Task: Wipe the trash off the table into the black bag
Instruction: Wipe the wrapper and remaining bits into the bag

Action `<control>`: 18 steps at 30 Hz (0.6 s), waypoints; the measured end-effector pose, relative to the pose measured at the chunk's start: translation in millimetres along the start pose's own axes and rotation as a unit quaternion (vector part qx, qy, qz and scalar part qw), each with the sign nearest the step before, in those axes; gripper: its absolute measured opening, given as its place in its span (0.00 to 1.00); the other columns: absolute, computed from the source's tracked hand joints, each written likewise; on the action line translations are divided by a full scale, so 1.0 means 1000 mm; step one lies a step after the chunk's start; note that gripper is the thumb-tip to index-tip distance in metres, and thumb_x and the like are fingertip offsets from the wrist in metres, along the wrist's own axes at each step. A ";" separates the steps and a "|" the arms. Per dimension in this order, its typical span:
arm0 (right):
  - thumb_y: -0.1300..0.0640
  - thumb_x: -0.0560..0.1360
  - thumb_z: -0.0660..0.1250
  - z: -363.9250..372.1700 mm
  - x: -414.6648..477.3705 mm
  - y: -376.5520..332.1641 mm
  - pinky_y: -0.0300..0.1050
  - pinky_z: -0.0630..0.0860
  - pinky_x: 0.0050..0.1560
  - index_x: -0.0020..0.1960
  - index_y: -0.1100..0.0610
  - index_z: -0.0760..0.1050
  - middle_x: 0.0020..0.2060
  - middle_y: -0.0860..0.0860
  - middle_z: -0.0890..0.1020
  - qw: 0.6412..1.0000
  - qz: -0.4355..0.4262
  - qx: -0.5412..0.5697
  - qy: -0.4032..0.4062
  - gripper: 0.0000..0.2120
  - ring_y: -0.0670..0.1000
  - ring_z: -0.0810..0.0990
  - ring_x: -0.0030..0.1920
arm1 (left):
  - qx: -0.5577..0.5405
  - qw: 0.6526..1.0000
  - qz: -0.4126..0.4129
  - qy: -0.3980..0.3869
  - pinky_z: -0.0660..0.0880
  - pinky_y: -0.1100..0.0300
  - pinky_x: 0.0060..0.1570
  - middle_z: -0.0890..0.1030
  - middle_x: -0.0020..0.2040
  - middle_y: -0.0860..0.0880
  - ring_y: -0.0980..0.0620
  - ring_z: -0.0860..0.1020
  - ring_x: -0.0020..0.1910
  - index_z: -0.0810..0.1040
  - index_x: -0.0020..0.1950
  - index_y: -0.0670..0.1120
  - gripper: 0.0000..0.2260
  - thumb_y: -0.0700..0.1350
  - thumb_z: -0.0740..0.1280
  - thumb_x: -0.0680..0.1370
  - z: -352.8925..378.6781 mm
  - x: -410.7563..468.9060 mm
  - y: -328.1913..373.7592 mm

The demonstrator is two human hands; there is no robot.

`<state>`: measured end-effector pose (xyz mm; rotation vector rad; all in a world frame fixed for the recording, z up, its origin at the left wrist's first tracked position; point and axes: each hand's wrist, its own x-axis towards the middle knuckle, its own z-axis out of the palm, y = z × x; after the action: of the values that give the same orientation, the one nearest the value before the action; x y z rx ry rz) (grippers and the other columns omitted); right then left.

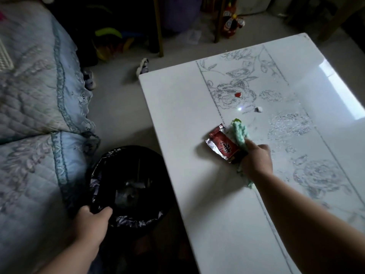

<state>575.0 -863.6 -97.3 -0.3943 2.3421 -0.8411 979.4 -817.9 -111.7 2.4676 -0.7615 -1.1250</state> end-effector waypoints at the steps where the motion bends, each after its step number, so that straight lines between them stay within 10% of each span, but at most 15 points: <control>1: 0.46 0.76 0.62 0.006 -0.004 -0.002 0.32 0.63 0.23 0.53 0.57 0.73 0.37 0.45 0.70 1.000 -0.007 -0.013 -0.013 0.15 0.42 0.71 0.33 | -0.003 1.000 0.002 -0.005 0.65 0.49 0.35 0.68 0.30 0.42 0.45 0.68 0.30 0.69 0.39 0.40 0.10 0.42 0.69 0.68 -0.002 -0.001 0.001; 6: 0.54 0.78 0.58 0.025 -0.025 -0.009 0.37 0.66 0.50 0.66 0.49 0.72 0.46 0.49 0.67 0.983 -0.096 -0.134 -0.074 0.17 0.50 0.71 0.45 | -0.020 1.000 0.020 0.002 0.65 0.52 0.33 0.69 0.29 0.42 0.46 0.69 0.30 0.68 0.38 0.41 0.10 0.43 0.69 0.66 -0.009 -0.005 0.003; 11: 0.51 0.78 0.56 0.039 -0.041 -0.015 0.29 0.63 0.35 0.65 0.54 0.71 0.54 0.54 0.74 0.983 -0.102 -0.129 -0.083 0.17 0.51 0.73 0.47 | -0.018 0.999 0.035 -0.003 0.67 0.53 0.33 0.71 0.31 0.42 0.45 0.71 0.30 0.70 0.39 0.42 0.08 0.40 0.69 0.68 -0.011 0.001 -0.001; 15: 0.49 0.77 0.59 0.052 -0.054 -0.018 0.34 0.69 0.44 0.64 0.53 0.72 0.45 0.47 0.71 0.986 -0.076 -0.101 -0.108 0.17 0.50 0.73 0.43 | -0.009 0.999 0.039 0.000 0.72 0.51 0.33 0.75 0.30 0.42 0.42 0.75 0.30 0.72 0.37 0.44 0.10 0.48 0.69 0.63 -0.012 0.003 0.001; 18: 0.46 0.77 0.59 0.067 -0.064 -0.019 0.32 0.65 0.30 0.60 0.54 0.73 0.39 0.43 0.70 0.987 -0.065 -0.096 -0.110 0.16 0.41 0.70 0.36 | -0.010 0.999 0.042 -0.003 0.74 0.49 0.34 0.77 0.31 0.42 0.41 0.76 0.31 0.72 0.37 0.45 0.13 0.51 0.67 0.59 -0.011 0.005 0.006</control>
<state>668.0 -880.1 -97.6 -0.6924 2.2137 -0.5963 988.3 -824.9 -104.9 2.3933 -0.8449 -1.1057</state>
